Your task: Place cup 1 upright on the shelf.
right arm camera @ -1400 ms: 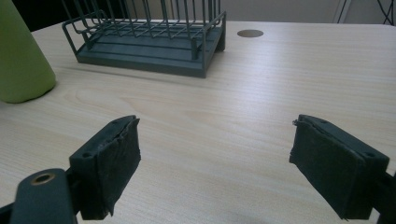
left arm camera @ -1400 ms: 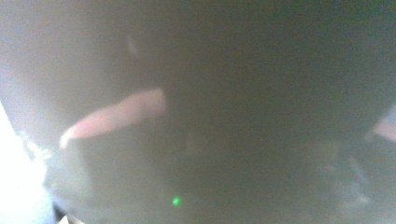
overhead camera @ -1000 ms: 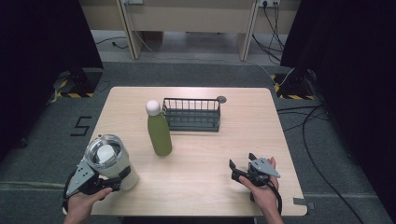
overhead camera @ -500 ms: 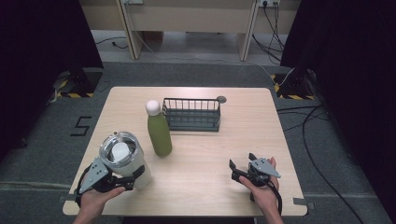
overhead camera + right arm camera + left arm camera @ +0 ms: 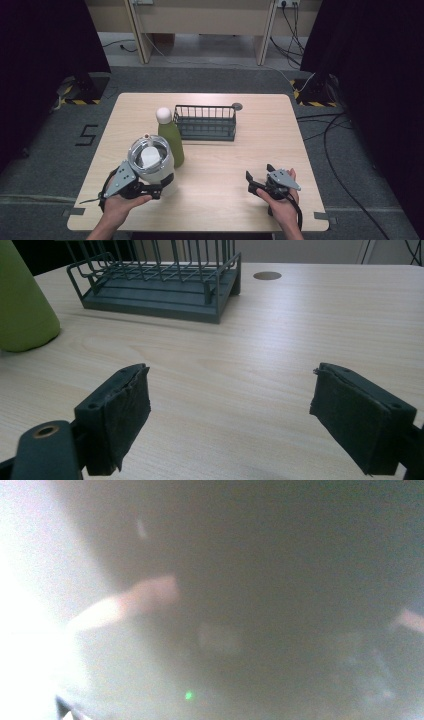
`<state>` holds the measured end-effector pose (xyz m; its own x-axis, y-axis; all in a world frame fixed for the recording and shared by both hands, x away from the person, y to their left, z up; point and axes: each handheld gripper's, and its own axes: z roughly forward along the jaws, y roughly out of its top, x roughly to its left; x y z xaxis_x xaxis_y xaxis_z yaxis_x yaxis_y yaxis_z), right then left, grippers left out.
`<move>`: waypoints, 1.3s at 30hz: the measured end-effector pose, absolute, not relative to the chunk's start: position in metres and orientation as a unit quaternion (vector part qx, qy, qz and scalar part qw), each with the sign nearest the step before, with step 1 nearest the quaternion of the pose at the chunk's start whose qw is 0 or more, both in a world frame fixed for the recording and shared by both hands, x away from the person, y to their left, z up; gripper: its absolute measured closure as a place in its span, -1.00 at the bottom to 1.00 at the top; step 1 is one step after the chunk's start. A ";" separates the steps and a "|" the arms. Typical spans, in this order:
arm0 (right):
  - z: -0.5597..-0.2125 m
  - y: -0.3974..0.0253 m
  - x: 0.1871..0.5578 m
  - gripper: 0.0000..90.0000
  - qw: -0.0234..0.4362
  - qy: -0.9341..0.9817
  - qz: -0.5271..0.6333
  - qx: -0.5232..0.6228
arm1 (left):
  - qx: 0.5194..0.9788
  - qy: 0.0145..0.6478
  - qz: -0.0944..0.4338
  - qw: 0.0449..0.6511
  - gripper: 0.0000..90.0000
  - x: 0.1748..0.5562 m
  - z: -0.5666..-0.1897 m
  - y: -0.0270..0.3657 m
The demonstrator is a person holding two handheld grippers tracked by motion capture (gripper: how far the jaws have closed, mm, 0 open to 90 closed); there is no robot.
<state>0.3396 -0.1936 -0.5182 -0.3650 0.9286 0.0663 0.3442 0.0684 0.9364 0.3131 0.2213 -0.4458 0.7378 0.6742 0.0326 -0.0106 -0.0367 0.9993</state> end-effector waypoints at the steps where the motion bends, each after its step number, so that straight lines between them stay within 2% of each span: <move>1: -0.518 -0.194 0.340 -0.66 0.299 0.667 0.488 0.477 | 0.670 0.246 0.264 0.649 -0.80 0.314 -0.445 0.219; 24: -0.519 -0.195 0.339 -0.66 0.299 0.665 0.489 0.480 | 0.668 0.232 0.265 0.656 -0.80 0.348 -0.427 0.154; 39: -0.520 -0.198 0.337 -0.66 0.300 0.662 0.487 0.485 | 0.670 0.229 0.258 0.657 -0.80 0.377 -0.419 0.126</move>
